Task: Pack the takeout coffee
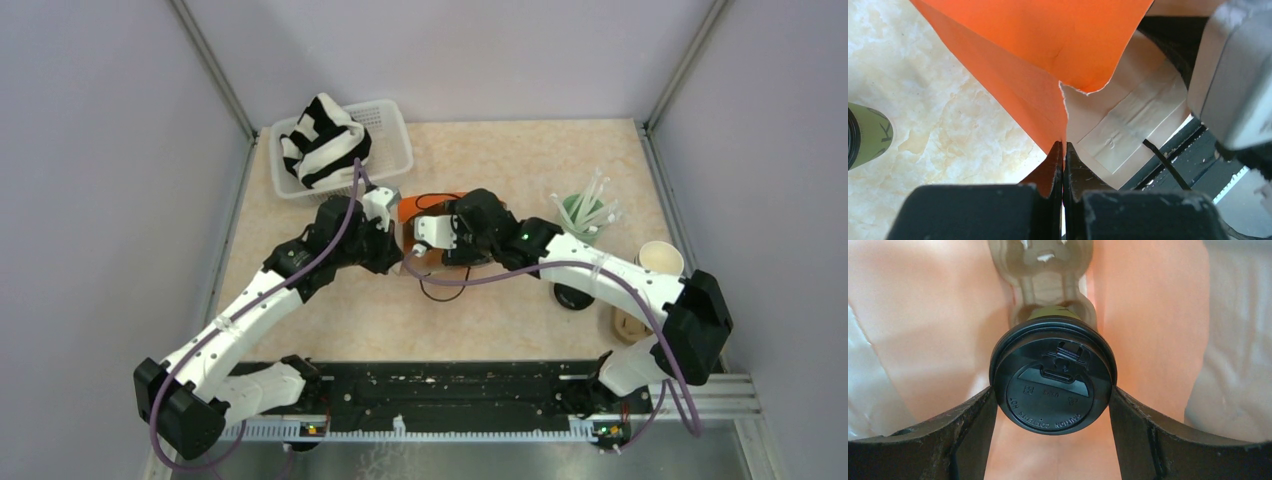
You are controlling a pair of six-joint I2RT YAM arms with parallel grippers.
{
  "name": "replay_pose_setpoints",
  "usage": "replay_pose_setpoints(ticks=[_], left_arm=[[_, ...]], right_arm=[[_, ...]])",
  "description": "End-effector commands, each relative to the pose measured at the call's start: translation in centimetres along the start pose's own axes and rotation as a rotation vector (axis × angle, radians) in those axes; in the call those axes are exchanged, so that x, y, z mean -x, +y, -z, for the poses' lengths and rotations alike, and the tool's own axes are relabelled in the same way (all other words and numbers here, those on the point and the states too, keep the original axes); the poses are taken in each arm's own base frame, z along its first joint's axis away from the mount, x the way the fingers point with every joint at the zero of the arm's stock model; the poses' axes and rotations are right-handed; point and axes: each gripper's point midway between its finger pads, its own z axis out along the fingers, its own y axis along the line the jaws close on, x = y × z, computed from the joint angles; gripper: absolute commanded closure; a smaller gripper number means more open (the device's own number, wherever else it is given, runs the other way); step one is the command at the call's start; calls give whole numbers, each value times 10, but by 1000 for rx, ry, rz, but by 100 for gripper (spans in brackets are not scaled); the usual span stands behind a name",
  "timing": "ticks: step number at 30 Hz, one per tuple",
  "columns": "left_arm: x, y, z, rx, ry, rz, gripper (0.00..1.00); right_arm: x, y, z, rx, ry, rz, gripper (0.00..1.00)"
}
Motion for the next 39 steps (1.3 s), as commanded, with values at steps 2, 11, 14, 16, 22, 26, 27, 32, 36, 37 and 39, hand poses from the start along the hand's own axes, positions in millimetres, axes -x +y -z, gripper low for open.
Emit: replay_pose_setpoints(ticks=[2, 11, 14, 16, 22, 26, 27, 32, 36, 37, 39], left_arm=[[1, -2, 2, -24, -19, -48, 100], [0, -6, 0, -47, -15, -49, 100], [2, -9, -1, -62, -14, -34, 100], [6, -12, 0, -69, -16, -22, 100], [8, -10, -1, -46, -2, 19, 100], [12, -3, 0, 9, -1, 44, 100], [14, -1, 0, 24, -2, 49, 100], [19, -2, 1, 21, -7, 45, 100], [12, -5, 0, -3, 12, 34, 100], [10, -6, 0, -11, 15, 33, 100], [6, -7, 0, -23, 16, 35, 100]], right_arm=[[2, -31, 10, -86, -39, 11, 70], [5, -31, 1, -39, -42, 12, 70], [14, -32, -3, -13, -69, 40, 70], [20, -31, -4, 11, -87, 56, 69], [25, -22, -4, 72, -121, 129, 62], [28, -10, 1, 99, -158, 210, 63], [29, -7, 1, 96, -165, 233, 64], [24, -10, -1, 41, -141, 255, 65], [21, -24, -2, -3, -124, 242, 65], [20, -26, -3, -11, -124, 242, 66], [18, -33, -2, -32, -119, 243, 66]])
